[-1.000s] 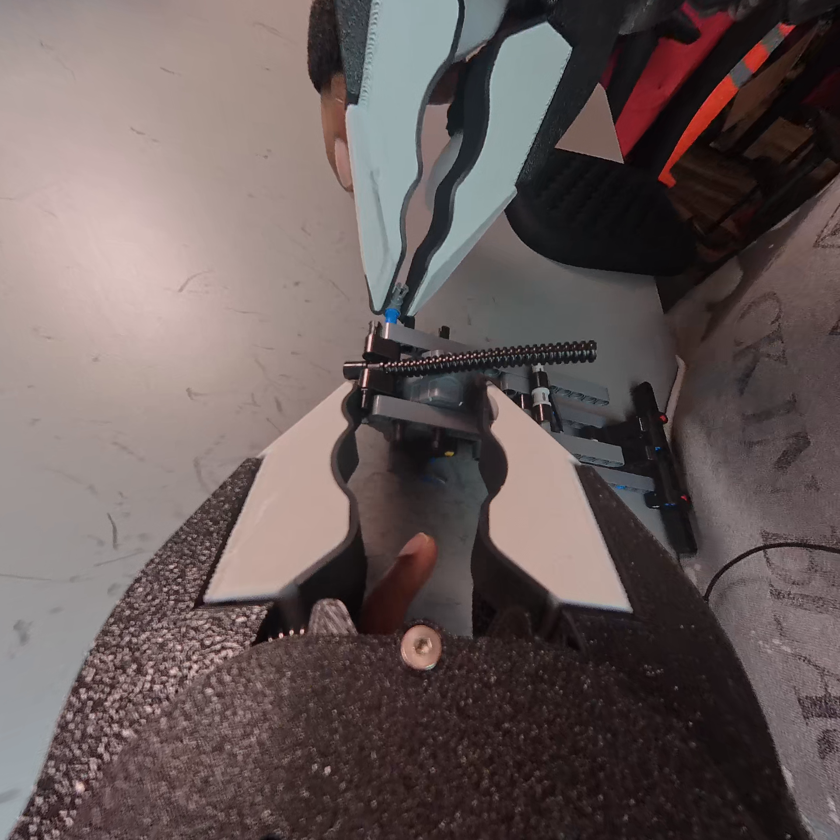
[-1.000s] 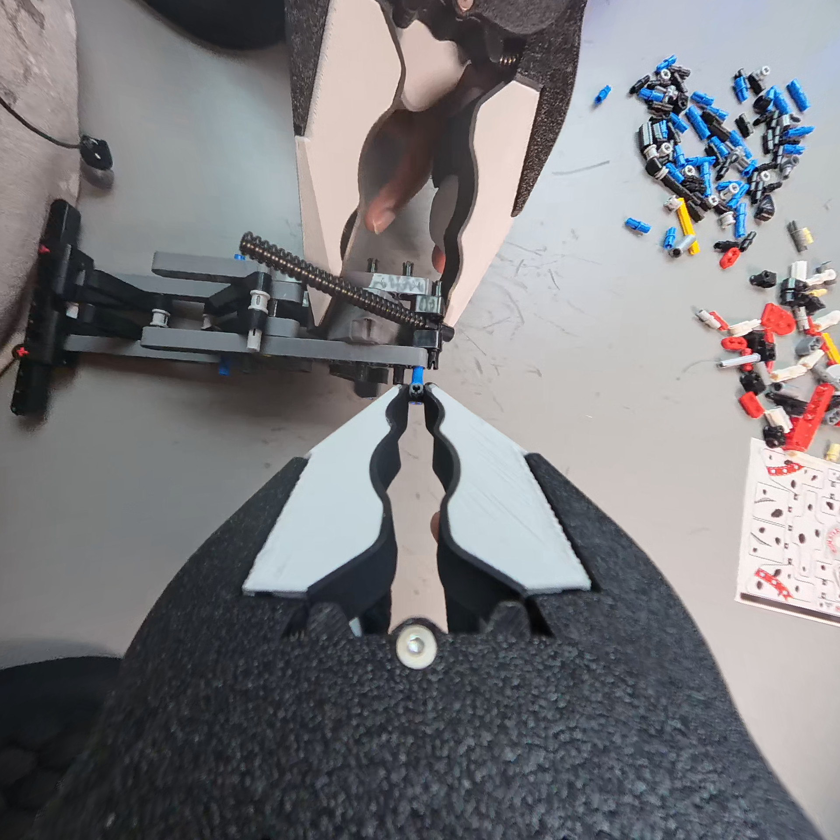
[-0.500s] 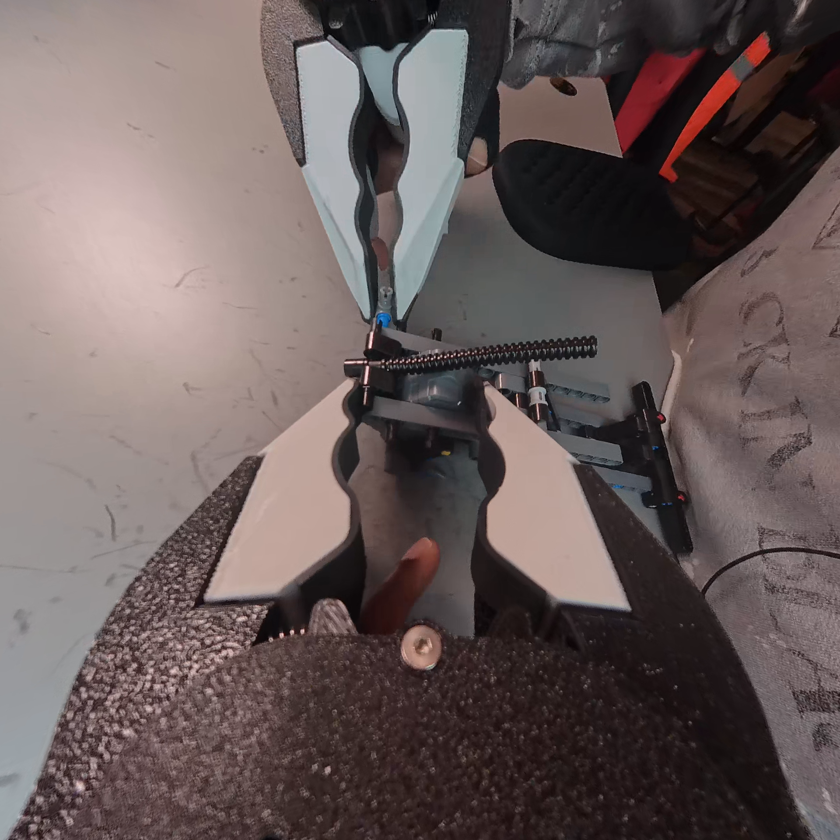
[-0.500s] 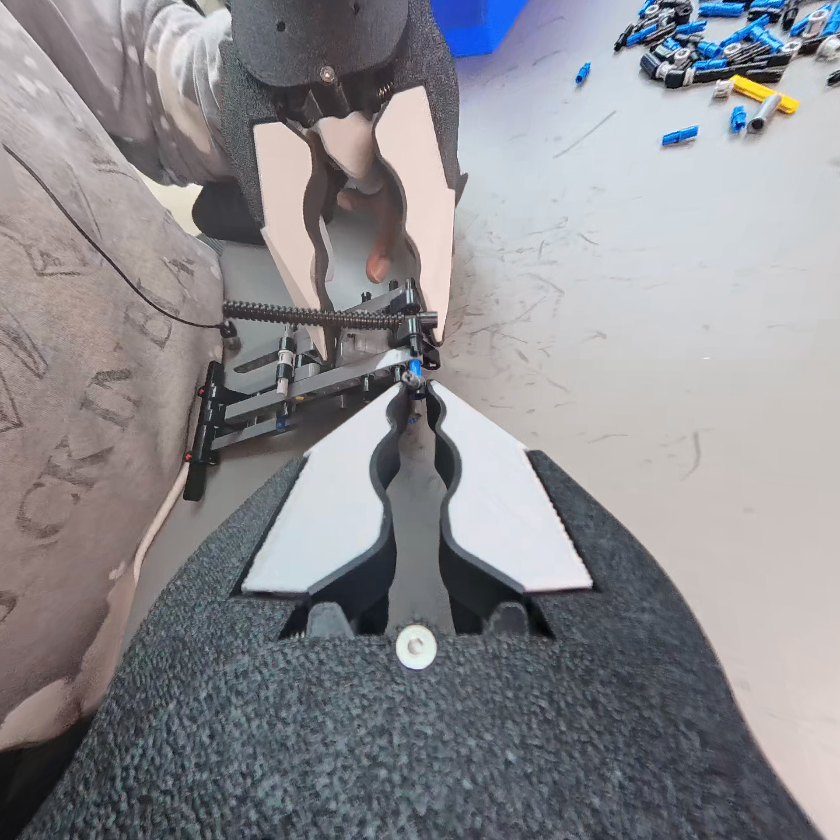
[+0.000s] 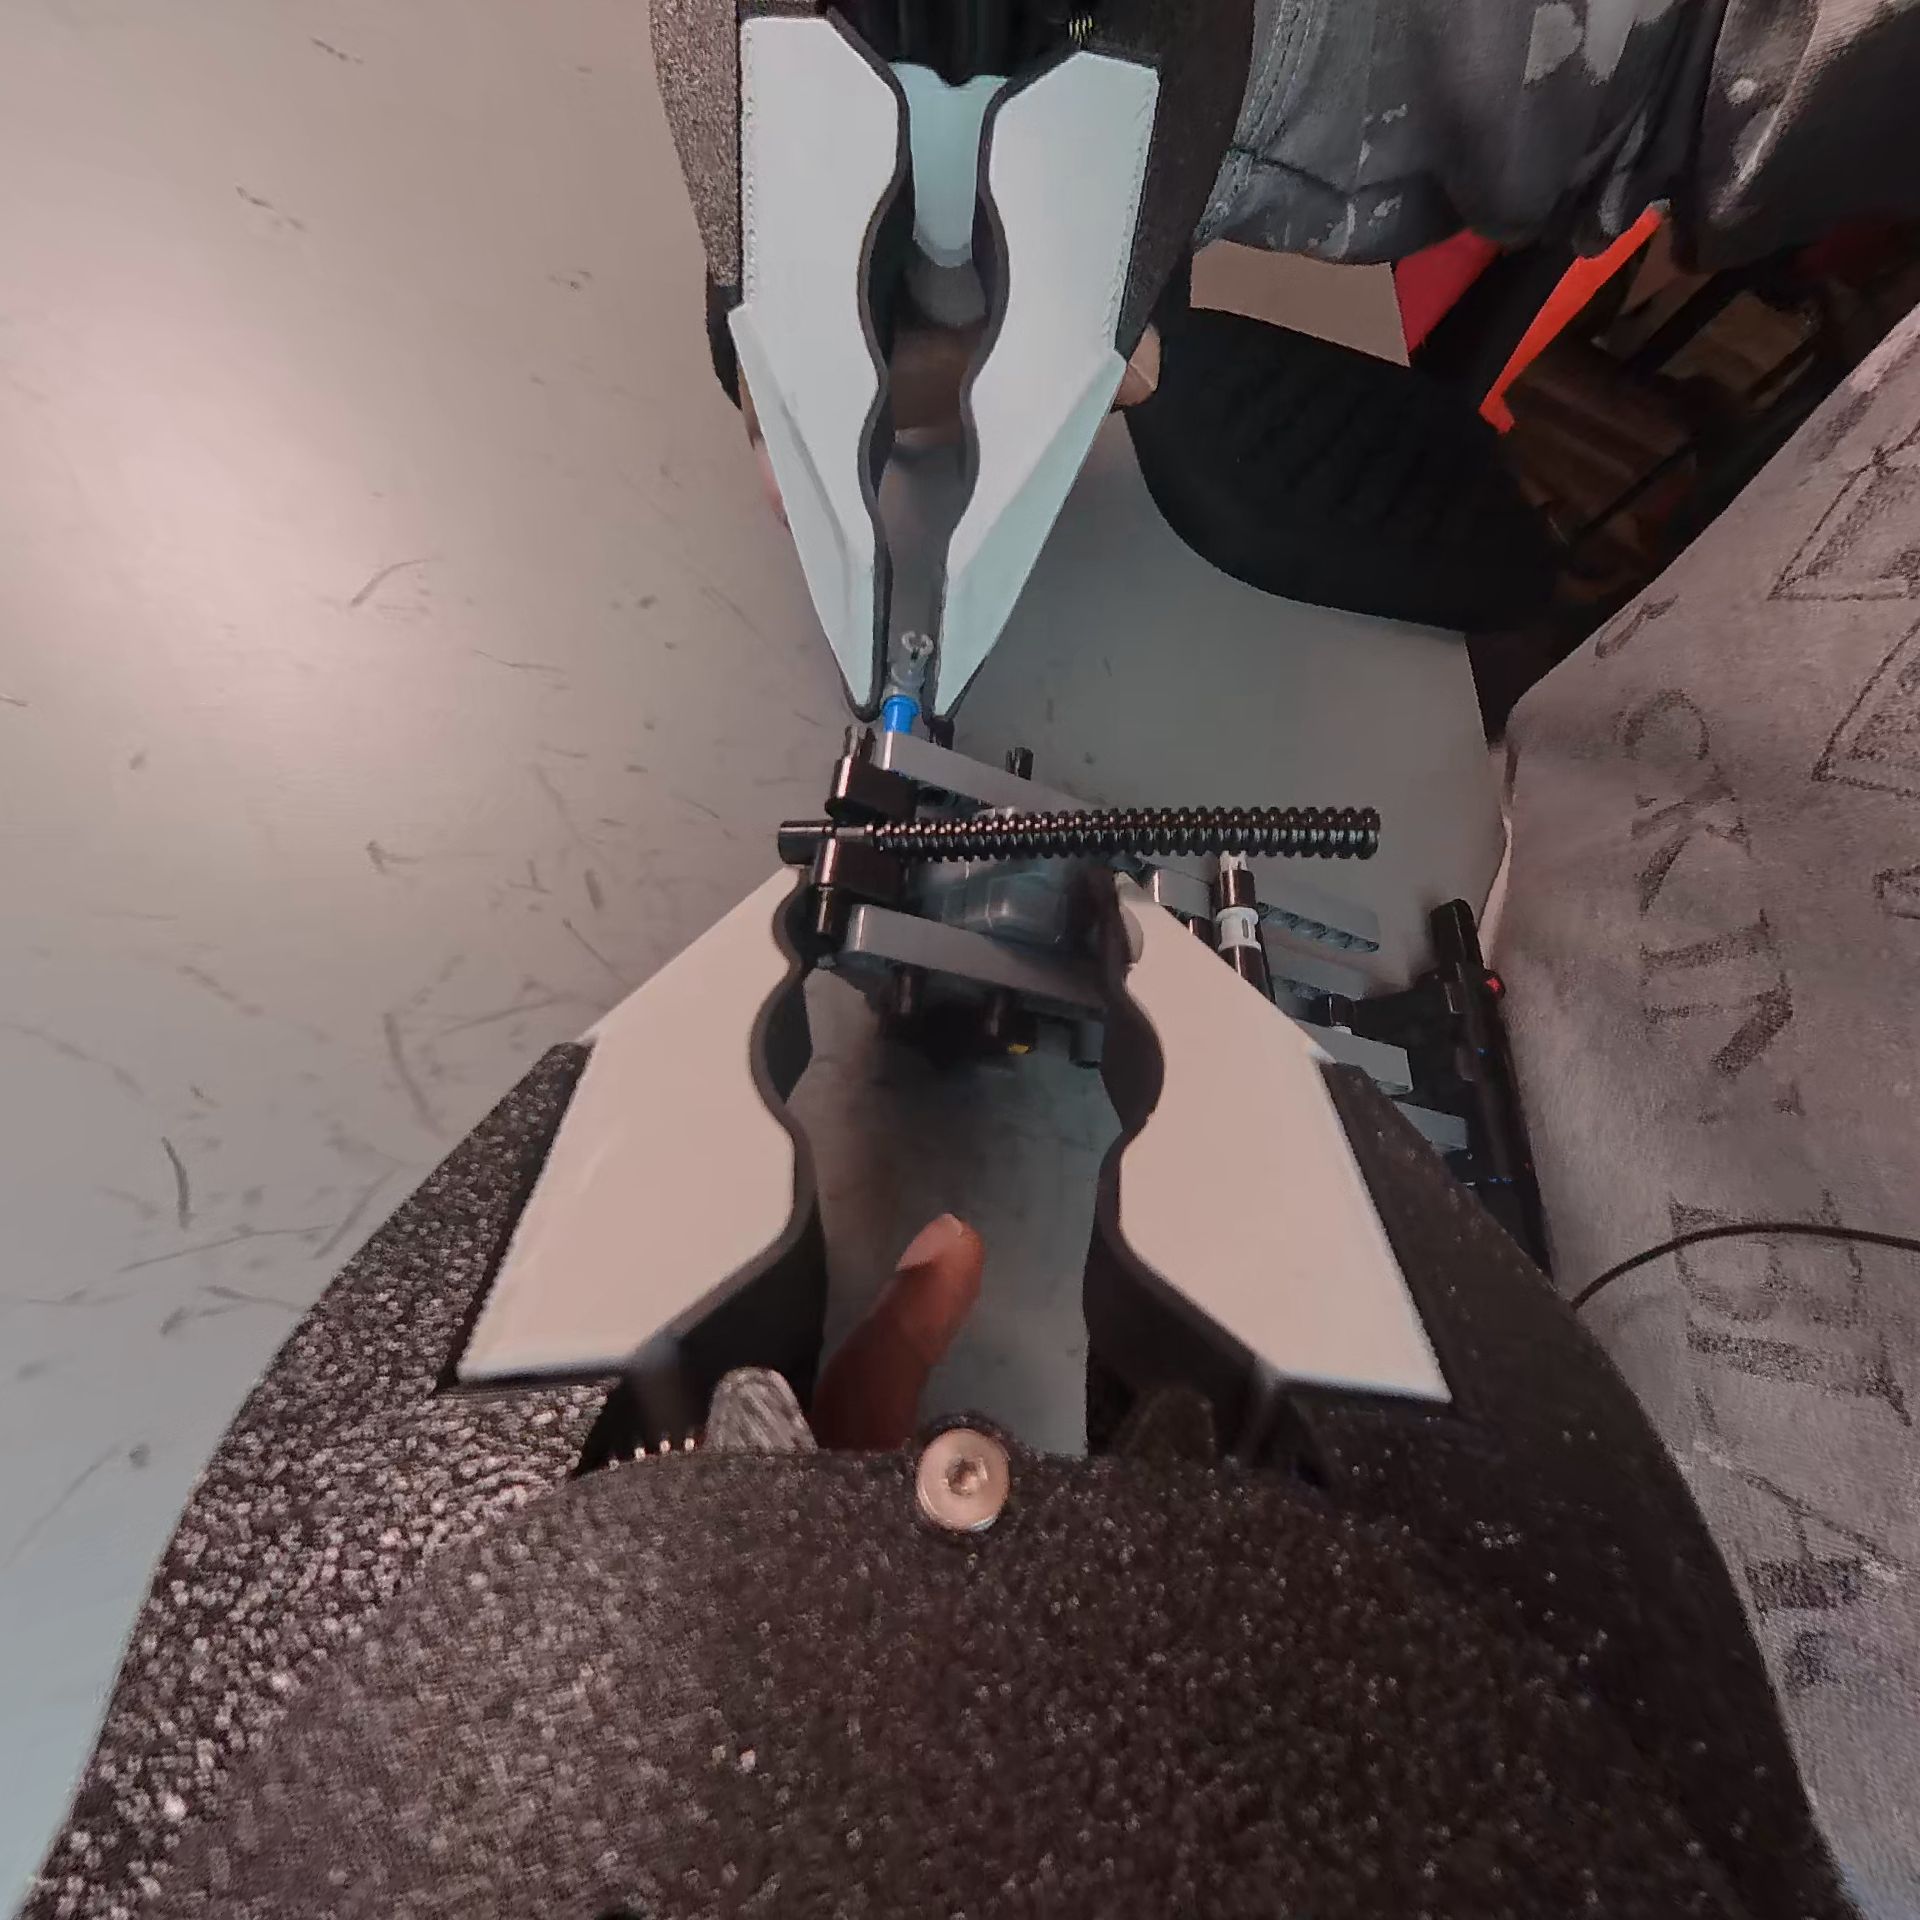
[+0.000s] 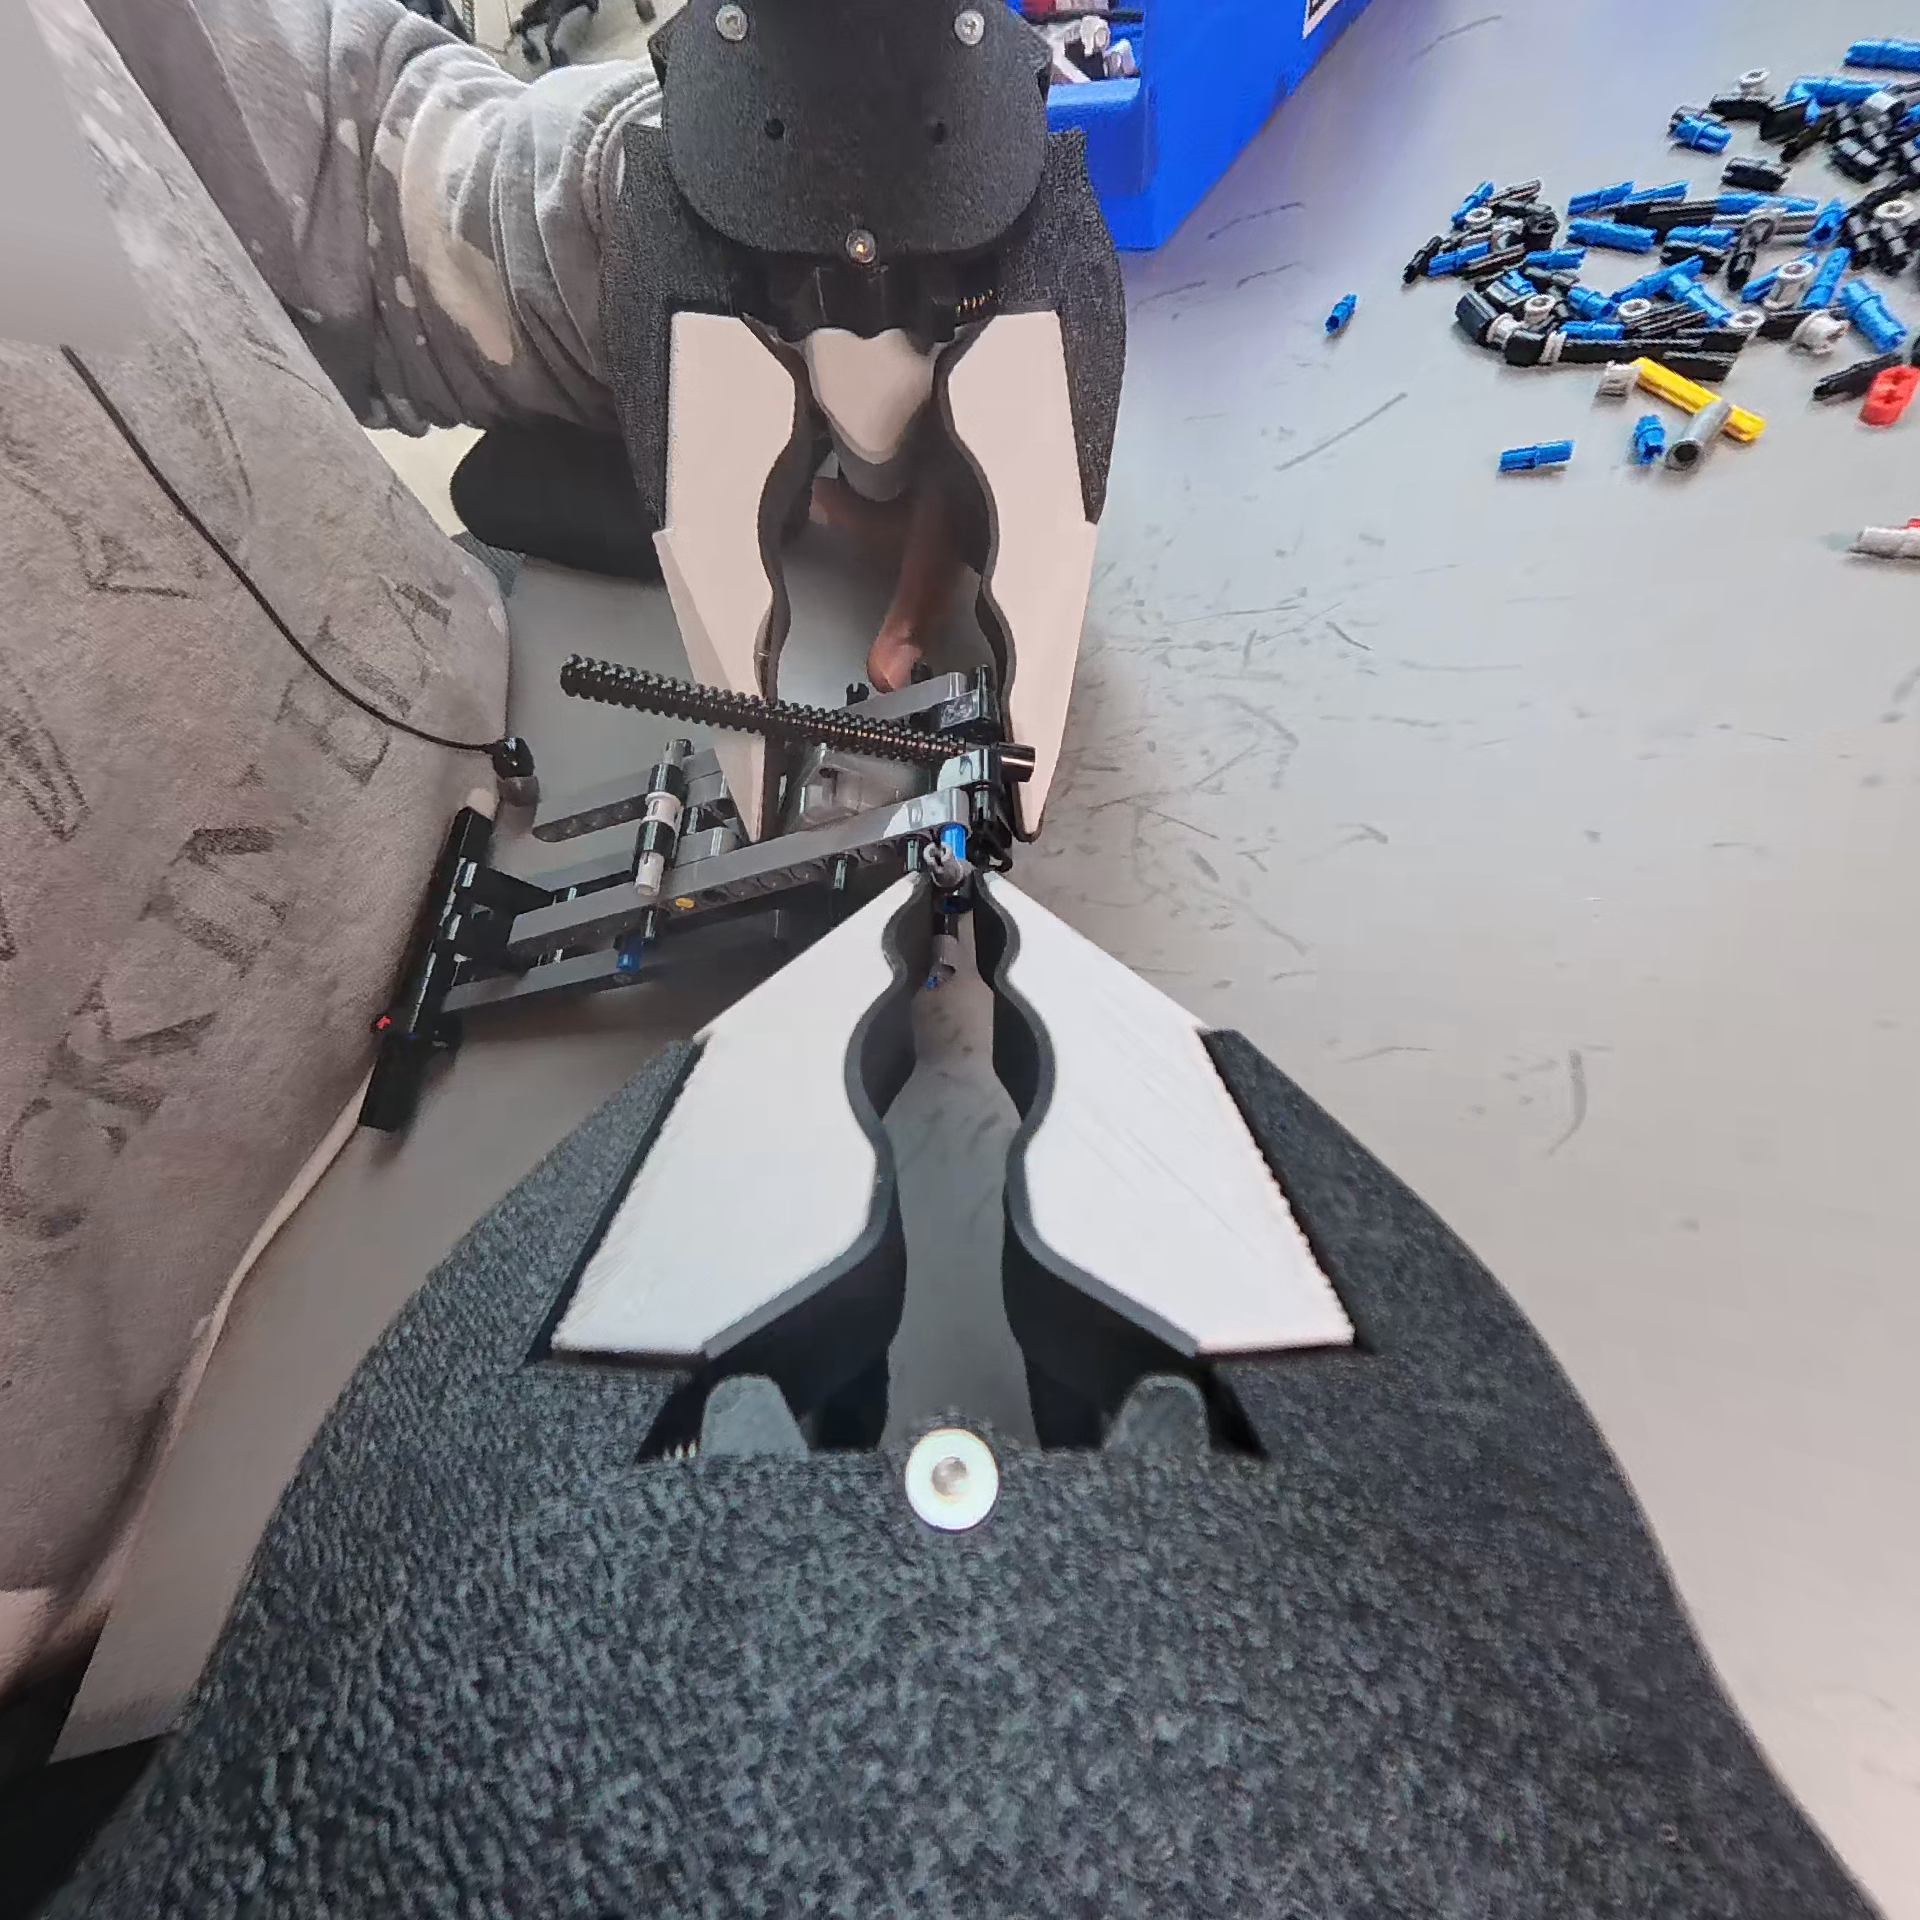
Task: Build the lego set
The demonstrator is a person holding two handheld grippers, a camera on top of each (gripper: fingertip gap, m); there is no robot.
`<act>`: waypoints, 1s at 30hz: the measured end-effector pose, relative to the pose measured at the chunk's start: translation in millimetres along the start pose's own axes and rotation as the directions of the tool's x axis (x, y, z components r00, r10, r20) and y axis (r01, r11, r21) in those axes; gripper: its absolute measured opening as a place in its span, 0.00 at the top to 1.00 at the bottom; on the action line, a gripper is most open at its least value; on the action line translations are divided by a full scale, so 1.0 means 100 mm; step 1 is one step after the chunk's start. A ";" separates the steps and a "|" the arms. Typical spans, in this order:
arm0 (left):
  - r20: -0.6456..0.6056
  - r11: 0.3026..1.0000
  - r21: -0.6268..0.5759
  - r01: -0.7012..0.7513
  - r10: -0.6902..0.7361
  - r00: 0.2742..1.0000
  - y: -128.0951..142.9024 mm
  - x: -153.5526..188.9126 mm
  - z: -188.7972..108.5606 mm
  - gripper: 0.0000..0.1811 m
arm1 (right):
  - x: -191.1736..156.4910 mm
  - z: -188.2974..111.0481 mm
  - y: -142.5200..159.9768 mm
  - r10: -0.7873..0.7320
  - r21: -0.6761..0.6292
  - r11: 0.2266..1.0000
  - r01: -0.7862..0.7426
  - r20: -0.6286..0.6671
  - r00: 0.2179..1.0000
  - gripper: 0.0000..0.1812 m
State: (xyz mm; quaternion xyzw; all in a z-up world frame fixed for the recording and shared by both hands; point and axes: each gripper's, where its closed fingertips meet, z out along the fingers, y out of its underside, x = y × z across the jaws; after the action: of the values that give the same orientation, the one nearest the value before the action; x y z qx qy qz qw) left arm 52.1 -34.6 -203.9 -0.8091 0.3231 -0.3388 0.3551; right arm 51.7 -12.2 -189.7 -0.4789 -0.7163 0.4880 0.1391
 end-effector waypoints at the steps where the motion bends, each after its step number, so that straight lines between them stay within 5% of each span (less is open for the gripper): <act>1: 0.000 1.000 0.001 0.002 -0.002 1.000 0.00 0.00 0.00 0.70 | 0.00 0.00 0.00 -0.005 -0.008 1.000 0.005 0.000 1.000 0.96; 17: -0.086 0.980 0.138 0.146 -0.135 0.987 -0.23 -0.10 -0.30 0.76 | 0.01 -0.05 0.03 0.006 0.021 1.000 -0.006 0.011 1.000 0.96; 24: -0.181 0.961 -0.003 0.275 -0.271 0.945 -0.17 -0.25 -0.21 0.79 | 0.02 -0.06 0.03 0.023 0.034 0.999 -0.023 0.019 1.000 0.96; 30: -0.258 0.949 -0.051 0.310 -0.312 0.914 -0.16 -0.18 -0.12 0.93 | 0.04 -0.12 0.07 0.070 0.053 0.996 -0.071 0.030 0.997 0.95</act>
State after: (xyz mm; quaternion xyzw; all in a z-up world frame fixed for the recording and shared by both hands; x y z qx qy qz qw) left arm 37.1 -16.3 -190.3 -0.7998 0.2362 -0.4936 0.2469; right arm 61.4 -1.3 -190.5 -0.4930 -0.6874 0.5186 0.1244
